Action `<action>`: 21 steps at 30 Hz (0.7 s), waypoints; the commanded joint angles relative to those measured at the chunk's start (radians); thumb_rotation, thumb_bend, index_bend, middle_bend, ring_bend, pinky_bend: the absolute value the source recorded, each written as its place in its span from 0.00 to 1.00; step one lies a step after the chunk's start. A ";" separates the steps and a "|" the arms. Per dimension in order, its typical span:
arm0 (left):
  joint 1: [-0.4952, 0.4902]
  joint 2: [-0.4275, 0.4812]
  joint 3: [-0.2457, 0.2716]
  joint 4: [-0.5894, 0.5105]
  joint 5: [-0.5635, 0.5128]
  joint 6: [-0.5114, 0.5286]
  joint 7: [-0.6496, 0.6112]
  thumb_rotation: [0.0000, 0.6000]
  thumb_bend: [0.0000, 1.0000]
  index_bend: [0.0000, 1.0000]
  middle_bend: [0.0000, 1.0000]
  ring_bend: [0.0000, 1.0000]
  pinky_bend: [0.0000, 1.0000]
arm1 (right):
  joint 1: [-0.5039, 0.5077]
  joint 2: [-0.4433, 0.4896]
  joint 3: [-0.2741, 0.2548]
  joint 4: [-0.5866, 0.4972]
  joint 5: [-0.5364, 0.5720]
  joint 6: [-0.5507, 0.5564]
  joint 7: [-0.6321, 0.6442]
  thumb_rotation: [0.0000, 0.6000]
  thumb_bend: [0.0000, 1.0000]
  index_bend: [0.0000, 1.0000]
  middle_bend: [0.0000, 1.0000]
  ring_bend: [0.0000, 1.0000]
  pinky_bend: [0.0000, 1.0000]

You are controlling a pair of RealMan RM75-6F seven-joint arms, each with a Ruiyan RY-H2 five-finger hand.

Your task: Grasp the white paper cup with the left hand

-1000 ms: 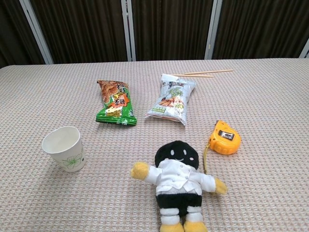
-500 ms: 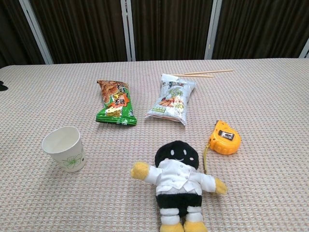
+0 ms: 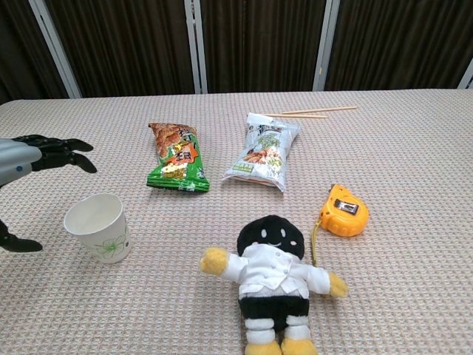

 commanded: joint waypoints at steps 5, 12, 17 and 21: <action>-0.042 -0.054 -0.010 -0.004 -0.073 -0.028 0.079 1.00 0.07 0.16 0.00 0.00 0.00 | 0.000 0.001 -0.001 0.000 -0.001 -0.002 0.001 1.00 0.07 0.00 0.00 0.00 0.00; -0.077 -0.122 -0.019 0.022 -0.156 -0.041 0.142 1.00 0.23 0.29 0.00 0.00 0.00 | 0.000 0.002 0.001 0.000 -0.002 0.002 0.003 1.00 0.07 0.00 0.00 0.00 0.00; -0.081 -0.157 -0.025 0.036 -0.175 -0.012 0.139 1.00 0.26 0.34 0.00 0.00 0.00 | 0.000 0.002 0.000 0.000 -0.002 -0.001 0.005 1.00 0.07 0.00 0.00 0.00 0.00; -0.077 -0.164 -0.032 0.026 -0.181 0.001 0.086 1.00 0.26 0.34 0.00 0.00 0.00 | -0.001 0.002 0.000 -0.001 -0.003 0.002 0.005 1.00 0.07 0.00 0.00 0.00 0.00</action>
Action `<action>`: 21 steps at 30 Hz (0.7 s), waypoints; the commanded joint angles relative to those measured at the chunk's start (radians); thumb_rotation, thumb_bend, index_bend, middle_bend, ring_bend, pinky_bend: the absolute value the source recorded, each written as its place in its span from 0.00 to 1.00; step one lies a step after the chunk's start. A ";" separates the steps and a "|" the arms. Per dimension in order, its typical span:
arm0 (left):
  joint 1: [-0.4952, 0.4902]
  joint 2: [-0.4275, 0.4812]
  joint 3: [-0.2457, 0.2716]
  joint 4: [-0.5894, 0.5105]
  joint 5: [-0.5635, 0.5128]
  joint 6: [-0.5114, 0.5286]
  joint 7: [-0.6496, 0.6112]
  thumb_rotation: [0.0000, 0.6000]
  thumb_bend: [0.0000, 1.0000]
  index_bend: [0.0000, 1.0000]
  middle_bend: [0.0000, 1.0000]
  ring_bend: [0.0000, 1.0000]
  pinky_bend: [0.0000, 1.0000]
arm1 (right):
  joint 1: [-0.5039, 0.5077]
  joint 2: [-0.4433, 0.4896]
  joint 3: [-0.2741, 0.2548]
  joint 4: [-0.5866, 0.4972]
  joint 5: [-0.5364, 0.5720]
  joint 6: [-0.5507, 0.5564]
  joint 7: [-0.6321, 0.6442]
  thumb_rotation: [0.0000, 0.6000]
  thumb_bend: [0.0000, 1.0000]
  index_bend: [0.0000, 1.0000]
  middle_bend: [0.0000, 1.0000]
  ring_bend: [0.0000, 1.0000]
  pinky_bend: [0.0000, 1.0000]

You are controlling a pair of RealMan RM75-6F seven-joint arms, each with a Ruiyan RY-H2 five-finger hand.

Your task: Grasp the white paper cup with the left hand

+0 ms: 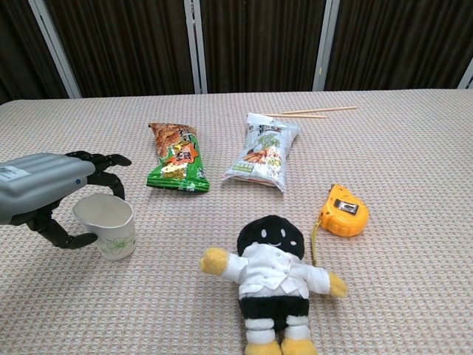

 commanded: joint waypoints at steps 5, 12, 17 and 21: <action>0.016 -0.023 -0.030 0.003 0.046 0.032 -0.216 1.00 0.26 0.34 0.00 0.00 0.00 | 0.000 -0.002 -0.001 0.001 -0.002 0.000 -0.002 1.00 0.07 0.00 0.00 0.00 0.00; 0.031 -0.068 -0.013 0.136 0.140 0.043 -0.463 1.00 0.26 0.34 0.00 0.00 0.00 | 0.000 -0.003 -0.002 0.001 -0.002 -0.001 -0.004 1.00 0.07 0.00 0.00 0.00 0.00; 0.027 -0.082 0.010 0.224 0.148 0.016 -0.520 1.00 0.26 0.34 0.00 0.00 0.00 | 0.000 -0.003 -0.002 0.000 -0.001 -0.002 -0.005 1.00 0.07 0.00 0.00 0.00 0.00; 0.028 -0.062 0.023 0.263 0.135 0.003 -0.506 1.00 0.26 0.34 0.00 0.00 0.00 | 0.000 -0.001 -0.001 0.000 0.000 -0.003 -0.002 1.00 0.07 0.00 0.00 0.00 0.00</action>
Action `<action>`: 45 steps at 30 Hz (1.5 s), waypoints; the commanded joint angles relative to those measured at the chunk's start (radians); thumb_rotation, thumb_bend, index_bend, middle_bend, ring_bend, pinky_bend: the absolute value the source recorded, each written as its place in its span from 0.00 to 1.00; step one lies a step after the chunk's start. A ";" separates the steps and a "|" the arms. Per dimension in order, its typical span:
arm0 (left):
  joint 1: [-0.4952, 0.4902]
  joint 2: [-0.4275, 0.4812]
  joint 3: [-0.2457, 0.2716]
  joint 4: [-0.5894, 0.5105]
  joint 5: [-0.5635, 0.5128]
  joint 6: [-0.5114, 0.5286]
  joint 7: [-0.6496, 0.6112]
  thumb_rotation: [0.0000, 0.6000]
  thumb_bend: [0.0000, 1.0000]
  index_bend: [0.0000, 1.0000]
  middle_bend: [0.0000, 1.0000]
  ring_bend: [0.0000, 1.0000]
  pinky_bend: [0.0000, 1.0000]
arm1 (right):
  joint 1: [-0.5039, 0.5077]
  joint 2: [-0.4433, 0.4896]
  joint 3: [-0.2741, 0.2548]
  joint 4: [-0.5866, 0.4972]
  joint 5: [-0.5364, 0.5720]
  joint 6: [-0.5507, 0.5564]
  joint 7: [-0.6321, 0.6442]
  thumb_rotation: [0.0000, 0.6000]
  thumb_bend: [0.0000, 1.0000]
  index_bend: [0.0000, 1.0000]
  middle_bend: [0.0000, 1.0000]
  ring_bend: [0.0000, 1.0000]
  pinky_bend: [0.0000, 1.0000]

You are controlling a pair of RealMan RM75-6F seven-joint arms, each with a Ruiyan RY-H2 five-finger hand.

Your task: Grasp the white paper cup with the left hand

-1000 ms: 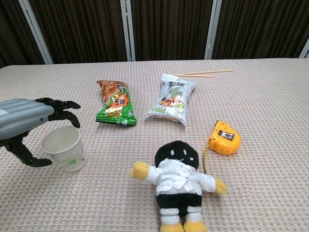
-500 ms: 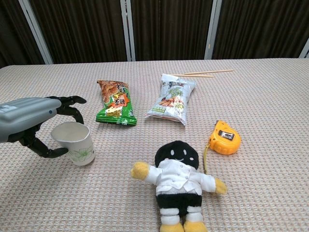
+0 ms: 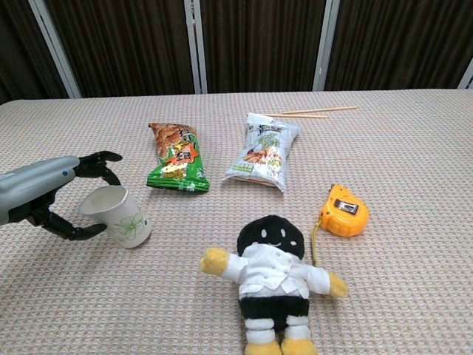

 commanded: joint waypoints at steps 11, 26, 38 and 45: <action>0.007 0.101 0.008 -0.016 -0.098 -0.017 0.108 1.00 0.22 0.21 0.00 0.00 0.00 | -0.001 -0.003 -0.002 -0.002 -0.008 0.006 -0.005 1.00 0.07 0.00 0.00 0.00 0.00; -0.067 0.055 -0.012 -0.118 -0.259 0.017 0.463 1.00 0.11 0.20 0.00 0.00 0.00 | -0.003 0.002 -0.003 -0.004 -0.013 0.008 0.005 1.00 0.07 0.00 0.00 0.00 0.00; -0.111 -0.031 -0.015 -0.085 -0.362 0.084 0.653 1.00 0.11 0.36 0.00 0.00 0.00 | -0.005 0.006 -0.002 -0.004 -0.014 0.010 0.017 1.00 0.07 0.01 0.00 0.00 0.00; -0.110 -0.058 -0.015 -0.072 -0.359 0.112 0.634 1.00 0.11 0.44 0.00 0.00 0.00 | -0.005 0.006 -0.001 -0.004 -0.013 0.009 0.017 1.00 0.07 0.01 0.00 0.00 0.00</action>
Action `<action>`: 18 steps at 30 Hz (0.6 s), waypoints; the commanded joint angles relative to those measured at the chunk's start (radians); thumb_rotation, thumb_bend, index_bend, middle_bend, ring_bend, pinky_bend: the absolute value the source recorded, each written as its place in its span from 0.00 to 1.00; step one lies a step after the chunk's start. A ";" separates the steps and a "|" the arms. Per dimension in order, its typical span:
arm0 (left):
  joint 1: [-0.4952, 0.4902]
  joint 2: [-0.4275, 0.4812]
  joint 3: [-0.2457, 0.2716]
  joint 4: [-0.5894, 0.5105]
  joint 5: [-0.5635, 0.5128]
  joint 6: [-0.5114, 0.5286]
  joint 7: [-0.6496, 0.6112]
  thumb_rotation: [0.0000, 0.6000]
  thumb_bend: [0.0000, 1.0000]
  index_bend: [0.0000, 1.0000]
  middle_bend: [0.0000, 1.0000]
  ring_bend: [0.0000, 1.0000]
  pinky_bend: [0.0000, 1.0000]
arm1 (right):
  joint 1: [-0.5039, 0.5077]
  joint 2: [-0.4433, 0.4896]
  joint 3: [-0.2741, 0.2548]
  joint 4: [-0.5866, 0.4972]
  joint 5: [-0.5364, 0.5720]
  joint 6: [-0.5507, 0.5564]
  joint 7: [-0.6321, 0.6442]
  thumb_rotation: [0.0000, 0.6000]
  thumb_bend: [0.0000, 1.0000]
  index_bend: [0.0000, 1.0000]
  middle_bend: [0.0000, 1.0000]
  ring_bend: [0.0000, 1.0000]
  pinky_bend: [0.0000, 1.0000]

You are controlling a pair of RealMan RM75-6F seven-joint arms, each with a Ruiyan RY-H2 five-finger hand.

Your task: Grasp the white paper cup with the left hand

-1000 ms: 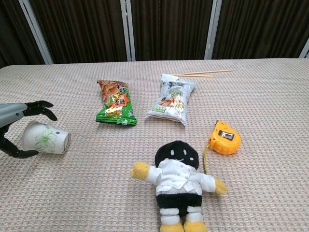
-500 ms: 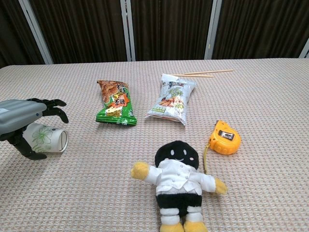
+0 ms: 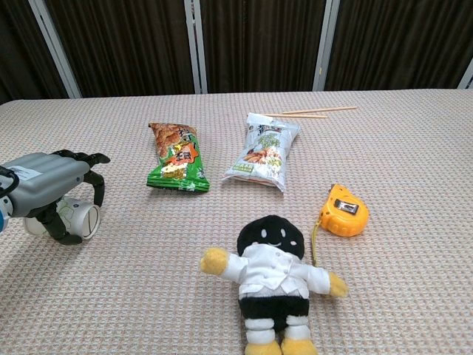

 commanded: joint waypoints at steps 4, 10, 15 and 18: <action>0.017 0.002 -0.022 -0.034 0.039 -0.005 -0.155 1.00 0.11 0.44 0.00 0.00 0.00 | 0.000 -0.001 0.000 0.000 -0.001 0.000 -0.002 1.00 0.07 0.01 0.00 0.00 0.00; 0.037 -0.001 -0.037 -0.047 0.135 -0.010 -0.359 1.00 0.11 0.44 0.00 0.00 0.00 | 0.001 -0.002 -0.001 0.000 -0.002 -0.001 -0.005 1.00 0.07 0.01 0.00 0.00 0.00; 0.058 -0.030 -0.044 -0.020 0.248 -0.010 -0.615 1.00 0.11 0.44 0.00 0.00 0.00 | 0.000 -0.003 -0.001 0.000 -0.003 0.000 -0.004 1.00 0.07 0.01 0.00 0.00 0.00; 0.068 -0.055 -0.040 0.024 0.322 -0.009 -0.786 1.00 0.11 0.44 0.00 0.00 0.00 | 0.001 -0.003 -0.001 0.001 -0.002 -0.001 -0.004 1.00 0.07 0.01 0.00 0.00 0.00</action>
